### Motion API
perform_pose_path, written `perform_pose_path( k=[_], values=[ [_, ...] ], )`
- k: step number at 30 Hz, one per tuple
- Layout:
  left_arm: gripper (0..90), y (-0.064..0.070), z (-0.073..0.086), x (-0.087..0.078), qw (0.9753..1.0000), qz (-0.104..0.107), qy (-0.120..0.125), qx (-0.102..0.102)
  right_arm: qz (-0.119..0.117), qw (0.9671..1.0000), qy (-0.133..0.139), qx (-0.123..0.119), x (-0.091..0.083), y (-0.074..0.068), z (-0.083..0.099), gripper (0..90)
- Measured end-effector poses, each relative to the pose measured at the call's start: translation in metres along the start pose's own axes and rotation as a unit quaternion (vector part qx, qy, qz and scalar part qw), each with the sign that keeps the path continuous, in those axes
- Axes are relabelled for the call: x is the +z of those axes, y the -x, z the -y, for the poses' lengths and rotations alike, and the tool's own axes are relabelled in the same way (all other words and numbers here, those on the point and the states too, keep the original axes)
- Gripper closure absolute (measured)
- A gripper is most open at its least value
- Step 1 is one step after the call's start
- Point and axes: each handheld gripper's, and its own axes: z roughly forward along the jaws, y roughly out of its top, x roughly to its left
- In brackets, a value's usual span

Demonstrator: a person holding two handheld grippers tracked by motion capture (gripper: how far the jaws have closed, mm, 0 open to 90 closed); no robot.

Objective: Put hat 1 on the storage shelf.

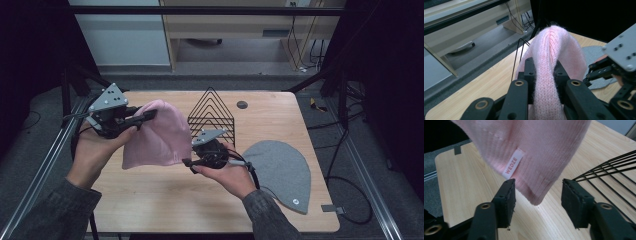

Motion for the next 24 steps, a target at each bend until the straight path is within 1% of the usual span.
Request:
perform_pose_path(
  k=[2,4,6,9,12,14,16,17,19,22,24],
  values=[
    [78.3,0.000,-0.001,-0.001,1.0000,0.004,-0.001,-0.004,-0.007,1.0000,0.000,0.003,0.003,0.002,-0.001,53.8],
    [78.3,0.000,-0.002,-0.002,0.9999,0.008,0.003,-0.009,-0.011,0.9999,0.004,-0.001,0.004,0.004,-0.002,62.7],
    [78.3,-0.002,-0.003,-0.003,0.9998,0.013,0.005,-0.017,-0.020,0.9997,0.012,-0.003,0.001,0.005,-0.005,72.0],
    [78.1,-0.007,-0.007,-0.002,0.9996,0.016,0.005,-0.023,-0.021,0.9995,0.021,-0.007,-0.004,0.007,-0.009,80.9],
    [77.9,-0.014,-0.014,0.000,0.9996,0.018,0.006,-0.022,-0.019,0.9995,0.023,-0.014,-0.014,0.013,-0.015,82.4],
    [77.5,-0.020,-0.021,0.003,0.9996,0.020,0.006,-0.021,-0.012,0.9995,0.024,-0.017,-0.021,0.020,-0.020,82.6],
    [77.4,-0.026,-0.029,0.009,0.9994,0.024,0.012,-0.022,-0.002,0.9995,0.025,-0.019,-0.027,0.031,-0.026,82.8],
    [77.4,-0.029,-0.034,0.012,0.9995,0.021,0.016,-0.020,0.001,0.9995,0.026,-0.017,-0.030,0.036,-0.029,82.9],
    [77.3,-0.035,-0.043,0.018,0.9993,0.022,0.023,-0.019,0.005,0.9993,0.032,-0.015,-0.036,0.045,-0.036,82.9],
    [77.2,-0.043,-0.055,0.026,0.9991,0.021,0.036,-0.011,0.017,0.9990,0.039,-0.015,-0.044,0.058,-0.046,83.0],
    [77.2,-0.049,-0.063,0.031,0.9986,0.021,0.047,-0.010,0.026,0.9985,0.045,-0.015,-0.049,0.068,-0.053,83.0]
  ],
)
